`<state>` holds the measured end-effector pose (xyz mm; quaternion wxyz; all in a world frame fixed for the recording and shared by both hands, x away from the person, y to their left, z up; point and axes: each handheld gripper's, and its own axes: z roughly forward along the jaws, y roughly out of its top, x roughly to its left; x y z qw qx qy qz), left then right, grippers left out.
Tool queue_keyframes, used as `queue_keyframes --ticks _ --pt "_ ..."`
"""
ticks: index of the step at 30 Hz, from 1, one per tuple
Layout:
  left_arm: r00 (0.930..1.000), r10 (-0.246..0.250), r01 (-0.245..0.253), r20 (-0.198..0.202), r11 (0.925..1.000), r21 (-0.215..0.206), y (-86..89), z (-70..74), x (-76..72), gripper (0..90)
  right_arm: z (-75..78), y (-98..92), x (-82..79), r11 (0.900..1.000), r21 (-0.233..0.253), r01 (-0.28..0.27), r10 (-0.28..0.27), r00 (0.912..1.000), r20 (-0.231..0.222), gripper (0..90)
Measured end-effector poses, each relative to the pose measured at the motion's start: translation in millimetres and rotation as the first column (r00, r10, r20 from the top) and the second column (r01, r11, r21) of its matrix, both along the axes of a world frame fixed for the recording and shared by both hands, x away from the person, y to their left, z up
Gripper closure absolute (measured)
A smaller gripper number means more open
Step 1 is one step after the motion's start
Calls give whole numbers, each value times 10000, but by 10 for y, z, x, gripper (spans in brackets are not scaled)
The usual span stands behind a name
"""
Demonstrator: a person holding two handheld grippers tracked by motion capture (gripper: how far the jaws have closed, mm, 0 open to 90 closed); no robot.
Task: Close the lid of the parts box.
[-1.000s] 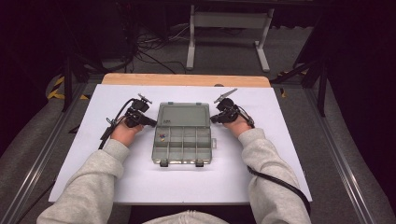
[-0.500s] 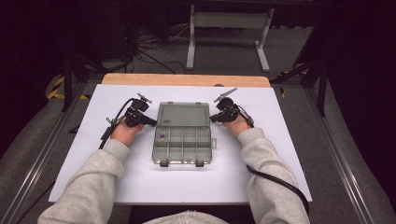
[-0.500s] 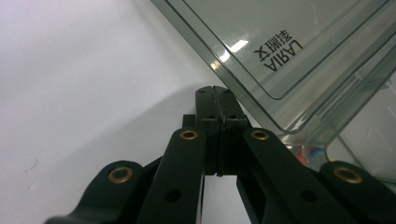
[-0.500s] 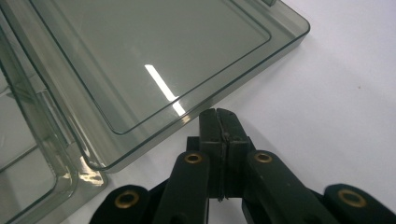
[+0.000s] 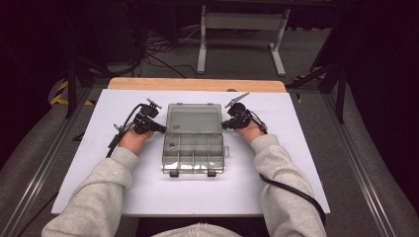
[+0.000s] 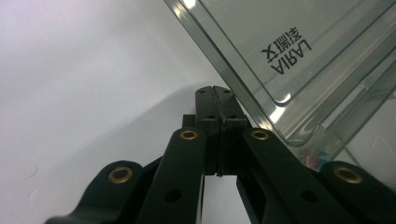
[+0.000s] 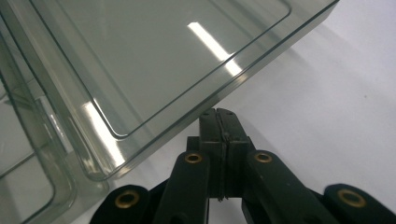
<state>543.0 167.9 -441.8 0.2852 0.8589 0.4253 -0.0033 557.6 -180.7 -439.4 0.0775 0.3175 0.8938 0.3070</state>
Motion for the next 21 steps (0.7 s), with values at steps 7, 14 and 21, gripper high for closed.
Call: queue_keyframes --ticks 7,14,21 --pt "10000 30 -30 -58 10000 -78 -2 -2 11 897 -6 9 12 9999 113 51 -51 10000 -7 900" --pt "9998 8 -9 179 10000 66 -15 9 1 897 -8 20 6 10000 97 19 -22 9996 283 900" --pt "9992 -7 6 408 10000 29 -8 38 8 897 48 0 12 9997 232 12 -23 9988 487 900"
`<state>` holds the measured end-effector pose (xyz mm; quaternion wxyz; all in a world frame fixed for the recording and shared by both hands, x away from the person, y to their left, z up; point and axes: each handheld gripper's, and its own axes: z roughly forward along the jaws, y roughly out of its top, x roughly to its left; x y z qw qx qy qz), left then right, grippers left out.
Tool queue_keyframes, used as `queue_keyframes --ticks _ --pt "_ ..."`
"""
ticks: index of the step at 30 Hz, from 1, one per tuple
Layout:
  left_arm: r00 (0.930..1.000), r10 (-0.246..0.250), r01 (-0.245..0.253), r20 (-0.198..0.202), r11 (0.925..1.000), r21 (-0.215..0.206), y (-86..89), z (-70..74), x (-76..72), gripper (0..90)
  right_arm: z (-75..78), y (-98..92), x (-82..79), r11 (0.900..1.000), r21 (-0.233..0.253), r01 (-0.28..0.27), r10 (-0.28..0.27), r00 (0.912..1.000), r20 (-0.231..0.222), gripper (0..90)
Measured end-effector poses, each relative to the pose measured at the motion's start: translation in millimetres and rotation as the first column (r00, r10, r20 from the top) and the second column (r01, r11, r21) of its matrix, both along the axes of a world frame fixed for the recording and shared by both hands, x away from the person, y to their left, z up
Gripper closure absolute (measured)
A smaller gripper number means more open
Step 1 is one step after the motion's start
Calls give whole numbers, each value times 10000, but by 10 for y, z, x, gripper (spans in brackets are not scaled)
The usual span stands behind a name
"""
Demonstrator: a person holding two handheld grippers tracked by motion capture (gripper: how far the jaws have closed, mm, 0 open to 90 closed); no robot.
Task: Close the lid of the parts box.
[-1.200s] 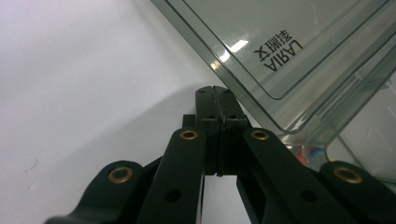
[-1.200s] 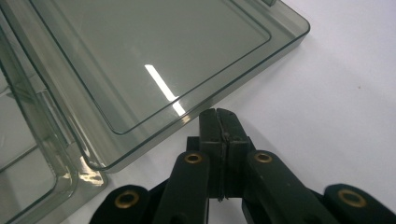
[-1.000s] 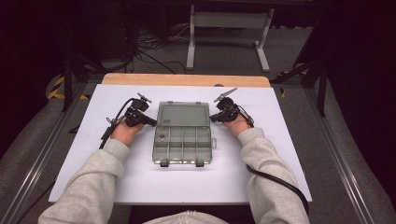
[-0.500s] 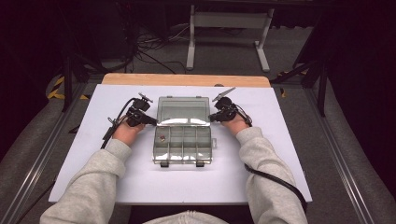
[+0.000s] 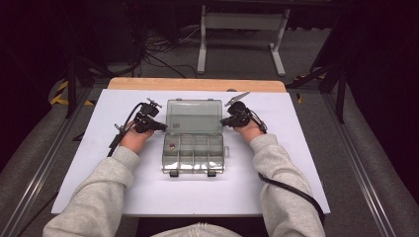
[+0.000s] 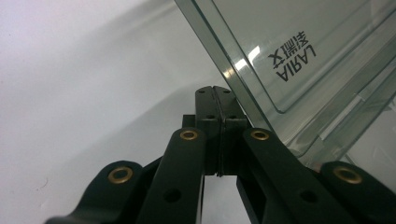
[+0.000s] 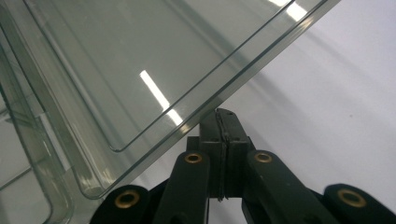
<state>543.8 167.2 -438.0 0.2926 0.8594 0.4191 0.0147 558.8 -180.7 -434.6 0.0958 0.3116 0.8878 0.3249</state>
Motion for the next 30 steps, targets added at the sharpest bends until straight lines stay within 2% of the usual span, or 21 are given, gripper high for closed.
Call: queue_keyframes --ticks 2,6,14,30 --pt "10000 20 -19 -78 10000 51 -3 15 13 897 14 2 2 10000 -30 -1 1 10000 24 900" --pt "9997 -44 38 224 9997 257 -26 80 30 897 52 -4 4 10000 9 46 -46 9999 158 900" --pt "9991 117 -116 419 9999 -19 -8 149 25 896 161 -25 15 9997 251 70 -80 9991 410 900" --pt "9961 -46 79 883 9993 -370 47 291 -52 895 335 -59 -74 9983 550 -197 149 9961 868 900"
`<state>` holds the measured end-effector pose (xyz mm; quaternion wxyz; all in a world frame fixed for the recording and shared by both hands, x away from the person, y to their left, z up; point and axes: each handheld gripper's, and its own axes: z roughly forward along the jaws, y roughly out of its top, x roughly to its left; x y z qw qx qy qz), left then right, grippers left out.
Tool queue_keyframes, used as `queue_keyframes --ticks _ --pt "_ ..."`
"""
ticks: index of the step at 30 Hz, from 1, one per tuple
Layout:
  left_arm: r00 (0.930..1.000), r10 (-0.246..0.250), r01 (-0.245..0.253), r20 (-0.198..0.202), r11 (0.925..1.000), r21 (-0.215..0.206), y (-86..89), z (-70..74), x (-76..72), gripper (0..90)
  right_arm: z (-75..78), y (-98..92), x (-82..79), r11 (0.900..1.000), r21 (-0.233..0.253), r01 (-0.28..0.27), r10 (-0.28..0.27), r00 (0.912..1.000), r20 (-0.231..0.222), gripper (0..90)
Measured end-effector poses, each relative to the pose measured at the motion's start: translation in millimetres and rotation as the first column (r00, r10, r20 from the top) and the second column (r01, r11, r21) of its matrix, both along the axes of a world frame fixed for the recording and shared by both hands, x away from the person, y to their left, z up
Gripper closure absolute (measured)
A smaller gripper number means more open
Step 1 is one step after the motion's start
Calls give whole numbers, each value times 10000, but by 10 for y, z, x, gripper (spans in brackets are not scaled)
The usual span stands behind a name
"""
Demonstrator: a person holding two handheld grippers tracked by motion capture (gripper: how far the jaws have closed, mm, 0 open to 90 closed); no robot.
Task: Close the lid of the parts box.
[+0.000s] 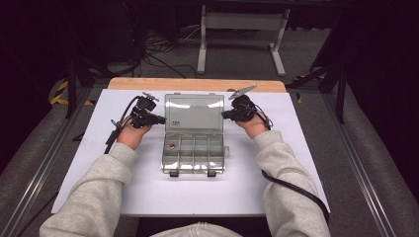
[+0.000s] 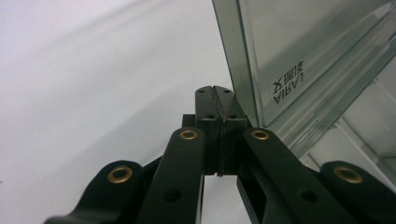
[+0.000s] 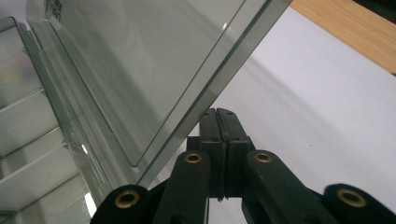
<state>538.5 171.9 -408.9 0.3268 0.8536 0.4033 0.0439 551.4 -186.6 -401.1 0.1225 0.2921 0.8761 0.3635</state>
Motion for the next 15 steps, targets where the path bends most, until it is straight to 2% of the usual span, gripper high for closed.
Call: queue_keyframes --ticks 12,15 --pt "9990 -166 180 405 9993 -335 35 120 -95 894 177 -32 -116 9992 253 -299 290 9989 359 900" --pt "9982 -252 268 549 9992 -284 43 148 -118 894 222 -38 -158 9987 323 -391 376 9982 463 900"
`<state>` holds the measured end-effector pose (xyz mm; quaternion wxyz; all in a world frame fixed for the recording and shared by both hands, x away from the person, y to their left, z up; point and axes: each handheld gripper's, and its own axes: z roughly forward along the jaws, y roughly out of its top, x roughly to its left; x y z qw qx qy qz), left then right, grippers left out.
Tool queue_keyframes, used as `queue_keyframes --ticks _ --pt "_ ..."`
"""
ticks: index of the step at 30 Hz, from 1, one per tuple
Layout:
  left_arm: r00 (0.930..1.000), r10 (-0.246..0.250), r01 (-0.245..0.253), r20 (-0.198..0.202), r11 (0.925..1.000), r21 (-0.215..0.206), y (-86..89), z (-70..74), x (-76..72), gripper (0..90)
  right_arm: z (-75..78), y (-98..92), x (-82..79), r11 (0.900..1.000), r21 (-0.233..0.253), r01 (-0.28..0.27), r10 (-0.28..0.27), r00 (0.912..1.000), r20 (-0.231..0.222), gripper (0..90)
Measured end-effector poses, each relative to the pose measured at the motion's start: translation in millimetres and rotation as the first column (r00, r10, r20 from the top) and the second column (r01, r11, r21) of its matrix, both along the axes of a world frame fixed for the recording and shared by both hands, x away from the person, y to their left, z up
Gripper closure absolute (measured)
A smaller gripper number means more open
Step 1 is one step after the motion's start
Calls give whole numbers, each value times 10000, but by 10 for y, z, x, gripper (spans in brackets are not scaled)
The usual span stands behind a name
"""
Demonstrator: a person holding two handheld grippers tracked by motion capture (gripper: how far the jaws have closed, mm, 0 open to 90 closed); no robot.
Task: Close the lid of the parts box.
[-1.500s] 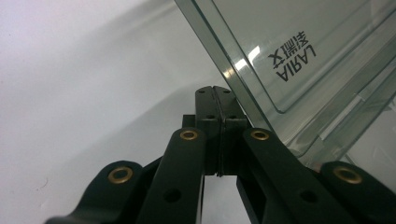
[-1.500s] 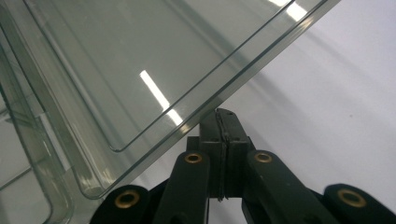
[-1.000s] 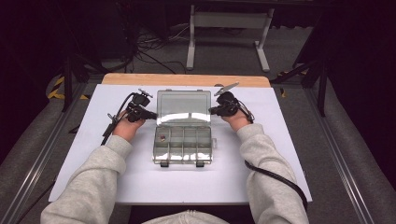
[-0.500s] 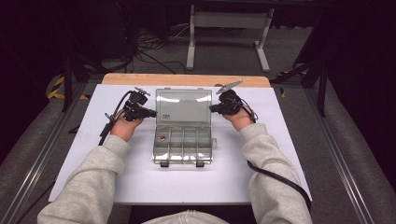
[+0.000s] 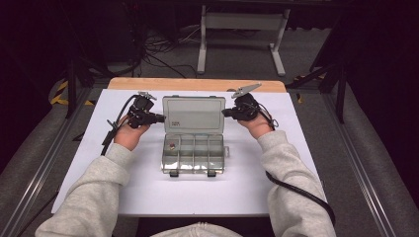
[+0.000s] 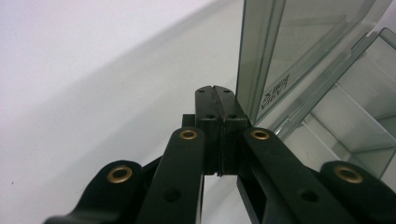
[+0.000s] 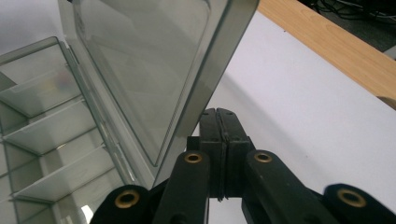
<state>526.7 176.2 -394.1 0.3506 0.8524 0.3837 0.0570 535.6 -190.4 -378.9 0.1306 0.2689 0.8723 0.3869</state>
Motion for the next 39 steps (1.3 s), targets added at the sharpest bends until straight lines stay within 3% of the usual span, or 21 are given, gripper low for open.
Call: queue_keyframes --ticks 17,25,39 --pt "9989 -343 354 325 9988 -332 52 134 -208 896 154 -37 -244 9979 278 -587 578 9979 306 900" --pt "9981 -401 436 469 9962 -748 84 194 -308 895 204 -52 -337 9957 351 -856 842 9956 400 900" --pt "9948 -727 786 711 9933 -842 104 286 -462 895 295 -40 -524 9904 351 -1337 1316 9896 578 900"
